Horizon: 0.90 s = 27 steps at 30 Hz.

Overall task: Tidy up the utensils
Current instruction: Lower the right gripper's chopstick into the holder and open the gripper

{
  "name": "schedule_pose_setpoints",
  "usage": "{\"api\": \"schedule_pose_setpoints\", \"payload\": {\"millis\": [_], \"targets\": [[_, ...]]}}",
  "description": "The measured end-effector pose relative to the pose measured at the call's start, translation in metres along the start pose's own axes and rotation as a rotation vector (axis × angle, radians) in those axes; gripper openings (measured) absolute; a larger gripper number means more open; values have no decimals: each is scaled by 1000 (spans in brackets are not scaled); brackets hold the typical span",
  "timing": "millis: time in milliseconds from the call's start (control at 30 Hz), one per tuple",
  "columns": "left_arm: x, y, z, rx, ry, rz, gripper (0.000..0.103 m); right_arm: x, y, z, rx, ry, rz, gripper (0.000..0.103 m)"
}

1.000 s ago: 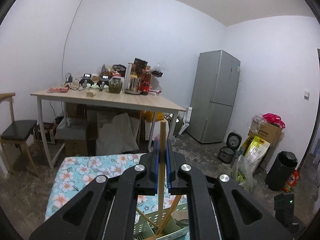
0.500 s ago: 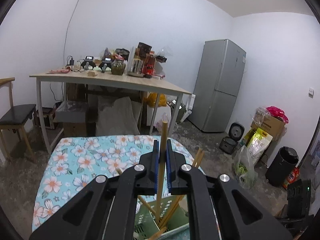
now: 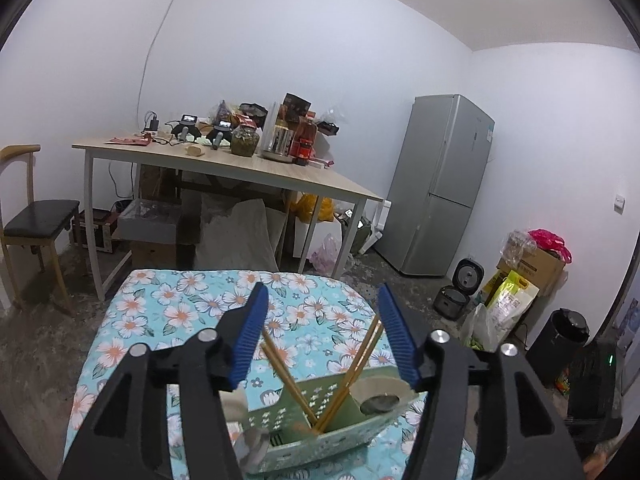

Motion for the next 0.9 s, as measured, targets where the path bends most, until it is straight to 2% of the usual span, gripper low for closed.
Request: {"api": "schedule_pose_setpoints", "payload": {"millis": [200, 500, 733, 900], "targets": [[19, 35, 2, -1, 18, 9, 69, -29, 15, 58, -78, 136, -75, 5], [79, 69, 15, -16, 87, 104, 71, -69, 4, 142, -194, 281, -157, 5], [127, 88, 24, -57, 109, 184, 71, -102, -13, 186, -243, 354, -235, 5], [156, 96, 32, -81, 147, 239, 71, -121, -34, 198, -235, 390, -303, 5]]}}
Point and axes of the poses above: each gripper's, at about its wrist camera, not at the fingertips, and y roughly against the way its jaws point, z to its left, x to its underside, the point moved 5 cm from there along -y, roughly the way its jaws point, and after that the axes turned 12 degrees about -y, right-handed, at the moved point
